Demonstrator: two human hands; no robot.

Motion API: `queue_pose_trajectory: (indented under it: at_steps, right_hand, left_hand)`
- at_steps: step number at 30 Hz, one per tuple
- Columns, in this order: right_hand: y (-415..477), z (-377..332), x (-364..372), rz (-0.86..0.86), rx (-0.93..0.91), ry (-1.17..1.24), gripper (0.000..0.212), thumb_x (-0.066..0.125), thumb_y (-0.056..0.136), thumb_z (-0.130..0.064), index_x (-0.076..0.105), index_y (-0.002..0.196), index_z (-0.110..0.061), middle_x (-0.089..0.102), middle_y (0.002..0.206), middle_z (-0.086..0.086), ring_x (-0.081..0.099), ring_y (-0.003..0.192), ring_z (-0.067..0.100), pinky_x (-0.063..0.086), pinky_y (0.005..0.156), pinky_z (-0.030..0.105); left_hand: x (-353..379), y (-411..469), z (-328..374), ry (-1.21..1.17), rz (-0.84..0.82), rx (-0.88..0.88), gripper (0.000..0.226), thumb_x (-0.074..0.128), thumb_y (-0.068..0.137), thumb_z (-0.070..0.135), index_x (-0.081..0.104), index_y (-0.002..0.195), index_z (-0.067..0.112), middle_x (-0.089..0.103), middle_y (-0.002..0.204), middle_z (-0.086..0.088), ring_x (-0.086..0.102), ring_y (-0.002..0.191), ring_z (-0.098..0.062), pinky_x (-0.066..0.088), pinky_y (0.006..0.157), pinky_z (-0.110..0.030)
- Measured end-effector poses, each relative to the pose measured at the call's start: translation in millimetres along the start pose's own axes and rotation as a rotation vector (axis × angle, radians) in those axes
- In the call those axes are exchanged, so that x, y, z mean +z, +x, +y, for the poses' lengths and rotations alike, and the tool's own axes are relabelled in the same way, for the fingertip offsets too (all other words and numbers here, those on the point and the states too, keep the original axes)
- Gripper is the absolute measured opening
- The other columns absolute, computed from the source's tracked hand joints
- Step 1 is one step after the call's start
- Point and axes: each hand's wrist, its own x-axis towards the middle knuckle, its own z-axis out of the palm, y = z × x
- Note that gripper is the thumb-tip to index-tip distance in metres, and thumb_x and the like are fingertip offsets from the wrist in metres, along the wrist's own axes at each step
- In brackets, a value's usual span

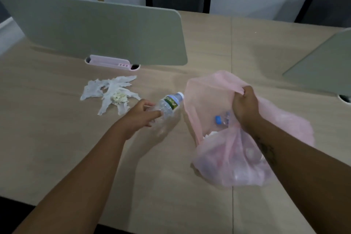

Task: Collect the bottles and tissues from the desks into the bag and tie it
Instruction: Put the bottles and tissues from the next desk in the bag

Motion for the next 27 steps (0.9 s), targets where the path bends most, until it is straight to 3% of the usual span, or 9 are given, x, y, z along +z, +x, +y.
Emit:
queue_pose_trajectory:
  at_steps: [4,8,10,13,16,20,22,24,27]
  right_hand:
    - [2,-1,-28,0.044,0.022,0.021,0.029,0.035,0.097,-0.02,0.051,0.119,-0.01,0.059,0.119,0.014,0.05,0.098,0.022,0.04,0.088,0.031]
    - [1,-4,-50,0.032,0.012,0.043,0.028,0.034,0.098,-0.019,0.051,0.118,-0.011,0.056,0.111,0.006,0.05,0.098,0.022,0.039,0.083,0.029]
    - [-3,-4,-58,-0.003,0.007,0.041,0.025,0.033,0.099,-0.018,0.05,0.116,-0.012,0.056,0.108,0.004,0.051,0.096,0.023,0.041,0.082,0.031]
    - [-9,-5,-58,-0.056,-0.017,0.025,0.024,0.032,0.1,-0.017,0.05,0.115,-0.012,0.054,0.106,0.003,0.05,0.092,0.02,0.039,0.079,0.031]
    - [-13,-10,-42,-0.118,-0.058,0.017,0.022,0.034,0.1,-0.018,0.051,0.113,-0.014,0.052,0.103,0.0,0.048,0.084,0.013,0.035,0.075,0.027]
    - [-18,-19,3,-0.226,-0.104,-0.007,0.024,0.034,0.102,-0.019,0.051,0.118,-0.014,0.055,0.106,0.0,0.051,0.09,0.017,0.036,0.078,0.028]
    - [-19,-25,33,-0.26,-0.113,-0.029,0.024,0.034,0.103,-0.019,0.052,0.117,-0.011,0.056,0.102,0.001,0.053,0.093,0.019,0.038,0.081,0.03]
    - [-20,-32,63,-0.272,-0.105,-0.066,0.024,0.035,0.103,-0.02,0.052,0.115,-0.007,0.054,0.092,0.0,0.052,0.09,0.018,0.037,0.082,0.029]
    - [-22,-39,103,-0.274,-0.119,-0.032,0.022,0.037,0.103,-0.019,0.052,0.113,-0.006,0.055,0.09,0.003,0.053,0.088,0.022,0.039,0.078,0.032]
  left_hand:
    - [57,0,25,-0.052,-0.246,0.065,0.036,0.076,0.083,0.02,0.061,0.115,0.017,0.062,0.09,-0.003,0.057,0.065,-0.01,0.049,0.065,-0.028]
    - [125,2,40,-0.092,-0.416,0.044,0.046,0.08,0.077,0.028,0.063,0.118,0.017,0.065,0.102,-0.006,0.063,0.074,-0.013,0.053,0.069,-0.028]
    - [155,2,48,-0.148,-0.465,-0.005,0.034,0.076,0.082,0.03,0.065,0.111,0.015,0.066,0.101,-0.006,0.064,0.078,-0.015,0.056,0.079,-0.034]
    - [170,9,55,-0.119,-0.291,0.035,0.015,0.066,0.091,0.025,0.067,0.103,0.015,0.065,0.098,-0.007,0.062,0.082,-0.02,0.055,0.088,-0.04]
    - [138,21,47,-0.048,-0.003,0.136,0.014,0.065,0.091,0.019,0.068,0.098,0.008,0.066,0.087,-0.006,0.058,0.074,-0.018,0.052,0.07,-0.031]
    - [64,34,23,0.189,0.376,0.21,0.019,0.069,0.083,0.031,0.063,0.089,0.014,0.061,0.081,-0.001,0.059,0.074,-0.017,0.044,0.069,-0.028]
    - [24,47,6,0.467,0.516,0.141,0.05,0.068,0.078,0.048,0.054,0.117,0.02,0.056,0.117,-0.007,0.053,0.111,-0.028,0.044,0.088,-0.037]
    - [-15,59,-12,0.748,0.547,-0.016,0.091,0.063,0.071,0.069,0.027,0.146,0.031,0.023,0.155,-0.011,0.022,0.14,-0.042,0.027,0.109,-0.052]
    - [-59,81,-35,0.887,0.511,-0.156,0.117,0.052,0.059,0.091,-0.008,0.15,0.047,-0.024,0.161,-0.002,-0.016,0.145,-0.048,0.004,0.109,-0.071]
